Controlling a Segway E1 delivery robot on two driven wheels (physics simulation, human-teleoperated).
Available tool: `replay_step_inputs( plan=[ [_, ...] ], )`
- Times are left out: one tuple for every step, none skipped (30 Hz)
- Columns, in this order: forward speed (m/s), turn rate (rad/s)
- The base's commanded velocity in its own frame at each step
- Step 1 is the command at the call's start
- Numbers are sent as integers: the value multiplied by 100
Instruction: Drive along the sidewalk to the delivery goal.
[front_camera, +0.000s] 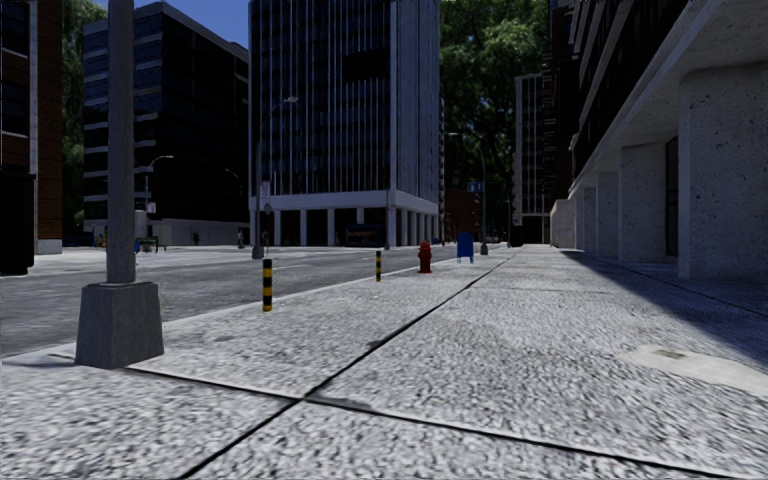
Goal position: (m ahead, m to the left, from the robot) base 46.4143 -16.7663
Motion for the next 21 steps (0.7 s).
replay_step_inputs(
  plan=[
    [200, -39],
    [200, -39],
    [200, -39],
    [200, -39],
    [200, -39],
    [200, -39],
    [199, -39],
    [197, -39],
    [196, -39],
    [196, -39],
    [196, -39],
    [196, -39],
    [196, -39],
    [196, -39],
    [195, -39],
    [195, -39],
    [194, -39],
    [194, -39],
    [192, -39],
    [190, -39],
    [189, -39]
  ],
)
